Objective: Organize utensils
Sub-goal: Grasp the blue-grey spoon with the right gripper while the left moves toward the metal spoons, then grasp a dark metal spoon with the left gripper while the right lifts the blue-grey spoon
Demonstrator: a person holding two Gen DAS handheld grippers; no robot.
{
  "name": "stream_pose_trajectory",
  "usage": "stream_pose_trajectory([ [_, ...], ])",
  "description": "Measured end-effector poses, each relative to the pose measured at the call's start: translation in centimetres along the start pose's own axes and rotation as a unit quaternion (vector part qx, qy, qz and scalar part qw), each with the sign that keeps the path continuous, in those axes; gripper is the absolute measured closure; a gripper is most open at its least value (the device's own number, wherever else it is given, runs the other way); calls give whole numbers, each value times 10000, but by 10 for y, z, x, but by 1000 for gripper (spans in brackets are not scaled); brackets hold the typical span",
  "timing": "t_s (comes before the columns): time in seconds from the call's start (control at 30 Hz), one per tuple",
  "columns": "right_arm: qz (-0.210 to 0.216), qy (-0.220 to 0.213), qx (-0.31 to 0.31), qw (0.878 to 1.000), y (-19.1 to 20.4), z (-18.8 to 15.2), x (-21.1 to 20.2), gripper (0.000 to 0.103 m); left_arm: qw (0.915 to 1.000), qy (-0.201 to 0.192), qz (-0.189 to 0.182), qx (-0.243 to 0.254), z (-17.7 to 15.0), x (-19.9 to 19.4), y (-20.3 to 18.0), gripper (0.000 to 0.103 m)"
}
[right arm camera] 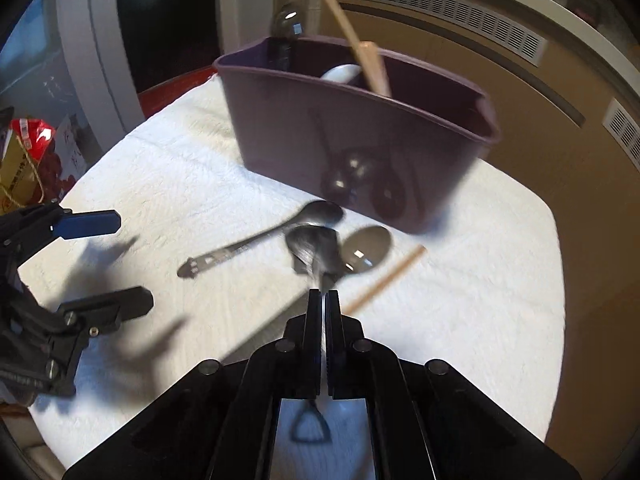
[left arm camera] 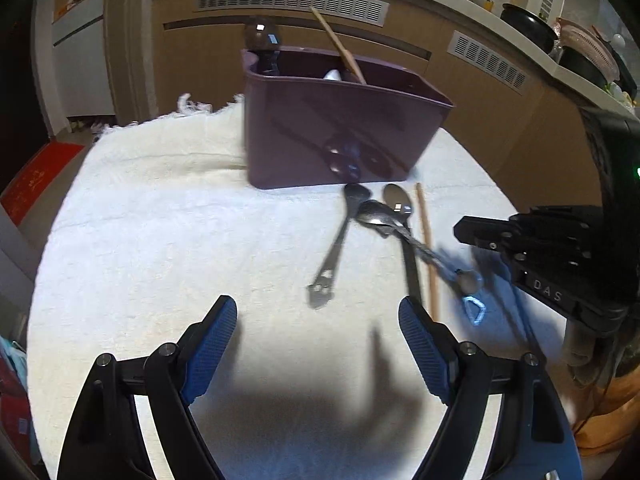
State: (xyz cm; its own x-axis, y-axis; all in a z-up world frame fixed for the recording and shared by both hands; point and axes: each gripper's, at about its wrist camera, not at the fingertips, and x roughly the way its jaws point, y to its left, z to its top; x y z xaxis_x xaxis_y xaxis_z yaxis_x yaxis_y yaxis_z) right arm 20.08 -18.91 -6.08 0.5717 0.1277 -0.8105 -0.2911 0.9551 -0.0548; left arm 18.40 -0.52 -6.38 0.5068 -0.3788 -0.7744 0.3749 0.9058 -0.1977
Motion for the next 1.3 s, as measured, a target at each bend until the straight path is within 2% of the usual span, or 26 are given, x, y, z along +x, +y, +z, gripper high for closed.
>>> stream_pose_trajectory([
  [0.07,-221,-104,90,9997,-6,-12,-10,100,9996,166,-235,-32,5,6,-10,36],
  [0.13,-392,-193,161,9989,-12,-22,-18,98,9977,399,-519,-146,14,17,-21,37],
  [0.2,-308,-169,353,9988,-21,-36,-25,91,9967,541,-556,-234,22,26,-30,37],
  [0.23,-281,-157,442,9985,-21,-42,-24,84,9969,544,-511,-236,24,28,-34,38],
  [0.3,-199,-120,590,9980,-25,-52,-22,76,9982,502,-275,-192,29,31,-42,38],
  [0.37,-94,-70,689,9976,-25,-58,-12,75,9986,492,-76,-183,31,33,-45,38],
  [0.5,-158,-227,798,9964,-30,-57,-3,73,9987,461,228,56,28,35,-52,38],
  [0.57,-118,-155,877,9960,-35,-57,1,66,9988,344,293,211,28,33,-56,38],
  [0.6,-77,-78,918,9957,-38,-57,5,56,9989,263,257,277,29,32,-57,38],
  [0.63,-61,-19,949,9955,-40,-59,10,54,9990,200,212,338,31,31,-58,38],
  [0.67,-112,-77,921,9957,-39,-60,9,55,9989,158,198,390,34,32,-58,38],
  [0.73,-114,-114,838,9964,-36,-60,7,68,9982,125,257,536,43,39,-59,38],
  [0.83,15,-242,869,9959,-37,-62,2,68,9971,236,370,622,60,59,-55,38],
  [0.93,14,-281,903,9955,-38,-64,1,68,9970,405,355,558,77,78,-47,50],
  [1.0,47,-277,948,9951,-39,-64,2,68,9949,533,432,742,85,91,-48,56],
  [1.13,109,-246,1000,9946,-40,-64,4,67,9886,657,862,1042,92,109,-52,57],
  [1.3,141,-238,971,9949,-38,-64,6,67,9891,812,764,961,99,122,-51,57],
])
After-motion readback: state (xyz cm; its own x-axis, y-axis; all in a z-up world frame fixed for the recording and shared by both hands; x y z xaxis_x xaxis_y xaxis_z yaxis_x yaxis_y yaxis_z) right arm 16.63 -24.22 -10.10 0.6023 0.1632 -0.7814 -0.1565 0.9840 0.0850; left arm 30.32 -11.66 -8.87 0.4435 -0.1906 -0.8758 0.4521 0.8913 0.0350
